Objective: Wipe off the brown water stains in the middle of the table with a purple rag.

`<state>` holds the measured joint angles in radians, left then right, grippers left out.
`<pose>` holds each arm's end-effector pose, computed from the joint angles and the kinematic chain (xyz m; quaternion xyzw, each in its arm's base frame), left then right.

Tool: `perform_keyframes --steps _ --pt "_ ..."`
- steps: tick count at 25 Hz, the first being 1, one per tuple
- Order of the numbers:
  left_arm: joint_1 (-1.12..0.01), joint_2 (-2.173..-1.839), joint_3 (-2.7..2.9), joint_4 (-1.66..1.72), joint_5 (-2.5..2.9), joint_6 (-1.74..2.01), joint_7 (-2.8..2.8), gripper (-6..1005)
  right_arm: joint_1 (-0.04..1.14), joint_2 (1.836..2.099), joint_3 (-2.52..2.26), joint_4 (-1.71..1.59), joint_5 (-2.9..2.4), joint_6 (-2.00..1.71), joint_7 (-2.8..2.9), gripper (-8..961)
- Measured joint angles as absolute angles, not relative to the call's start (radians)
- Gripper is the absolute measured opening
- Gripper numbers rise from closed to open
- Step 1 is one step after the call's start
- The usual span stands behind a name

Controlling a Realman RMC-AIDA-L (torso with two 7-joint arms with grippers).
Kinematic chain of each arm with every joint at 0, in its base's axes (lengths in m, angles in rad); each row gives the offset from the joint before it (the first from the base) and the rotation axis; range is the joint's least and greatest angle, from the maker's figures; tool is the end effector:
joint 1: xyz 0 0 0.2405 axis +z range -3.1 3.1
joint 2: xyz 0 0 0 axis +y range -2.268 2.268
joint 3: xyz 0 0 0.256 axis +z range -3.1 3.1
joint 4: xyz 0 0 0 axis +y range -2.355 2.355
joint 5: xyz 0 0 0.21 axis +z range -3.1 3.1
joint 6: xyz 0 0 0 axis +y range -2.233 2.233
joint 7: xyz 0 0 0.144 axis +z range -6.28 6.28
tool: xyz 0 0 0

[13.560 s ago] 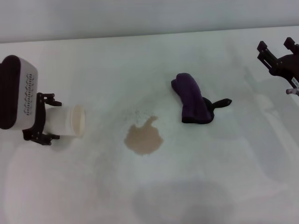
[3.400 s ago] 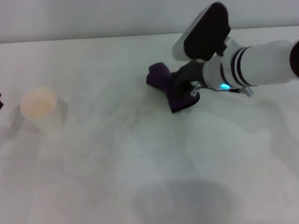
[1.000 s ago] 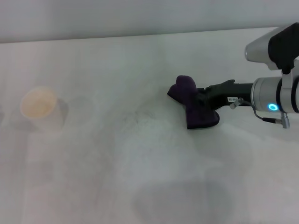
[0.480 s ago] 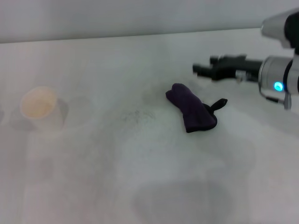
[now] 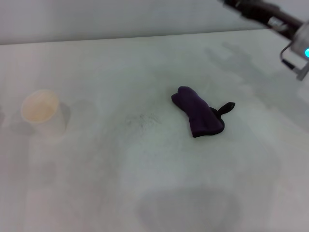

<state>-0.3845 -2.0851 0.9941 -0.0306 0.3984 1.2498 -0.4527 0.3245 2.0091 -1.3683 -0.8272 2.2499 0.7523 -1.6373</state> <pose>-0.3769 0.2905 0.0044 -0.6273 -0.3461 -0.3351 0.6119 0.2653 0.3885 0.0426 -0.7387 0.3907 0.3936 0.3831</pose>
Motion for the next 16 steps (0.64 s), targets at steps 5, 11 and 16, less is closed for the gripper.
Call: perform_keyframes --steps 5,11,16 --pt "-0.39 -2.086 0.994 -0.031 0.398 1.25 -0.452 893 0.409 2.017 -1.144 -0.482 2.467 1.141 -1.909 771" --pt "-0.393 -2.084 0.994 -0.031 0.397 1.238 -0.445 893 0.463 2.029 -1.027 -0.136 2.573 1.232 -2.727 771" --pt "-0.389 -2.083 0.994 -0.027 0.397 1.238 -0.444 893 0.462 2.029 -0.986 -0.06 2.577 1.215 -2.967 771"
